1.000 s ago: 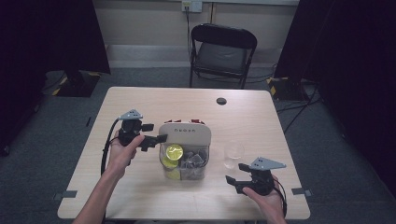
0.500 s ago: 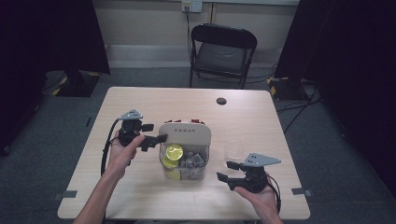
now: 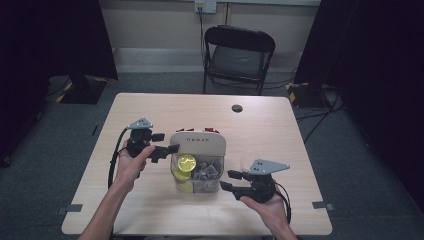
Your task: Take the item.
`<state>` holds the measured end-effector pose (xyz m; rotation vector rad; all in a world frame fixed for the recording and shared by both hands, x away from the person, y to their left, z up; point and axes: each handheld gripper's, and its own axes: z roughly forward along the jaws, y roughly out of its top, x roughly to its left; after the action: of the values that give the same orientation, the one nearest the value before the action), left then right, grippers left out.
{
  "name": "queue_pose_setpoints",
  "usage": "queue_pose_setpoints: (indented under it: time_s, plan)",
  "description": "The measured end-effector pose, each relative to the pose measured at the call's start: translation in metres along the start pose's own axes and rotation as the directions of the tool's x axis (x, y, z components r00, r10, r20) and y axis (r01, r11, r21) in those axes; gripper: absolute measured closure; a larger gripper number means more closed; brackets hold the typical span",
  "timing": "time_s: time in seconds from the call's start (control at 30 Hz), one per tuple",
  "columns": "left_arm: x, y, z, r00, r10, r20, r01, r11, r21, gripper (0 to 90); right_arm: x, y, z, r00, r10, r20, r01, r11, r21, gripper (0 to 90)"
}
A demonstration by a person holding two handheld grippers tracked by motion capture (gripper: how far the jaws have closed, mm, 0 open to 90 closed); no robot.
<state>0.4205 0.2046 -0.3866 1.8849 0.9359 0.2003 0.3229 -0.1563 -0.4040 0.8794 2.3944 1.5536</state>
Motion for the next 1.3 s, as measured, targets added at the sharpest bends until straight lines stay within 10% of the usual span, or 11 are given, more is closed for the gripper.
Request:
queue_pose_setpoints:
  time_s: [0.93,1.3]
  plan:
    - [0.001,0.0,0.001,1.0,-0.004,0.005,0.004,1.0,0.001,15.8,-0.013,0.026,0.063,0.9988,-0.015,-0.047,0.02,0.995,0.1,56.2]
    - [0.001,-0.001,0.001,0.9999,-0.012,0.009,0.012,0.9999,-0.003,15.7,-0.018,0.022,0.066,0.9994,0.013,-0.033,-0.009,0.994,0.108,78.7]
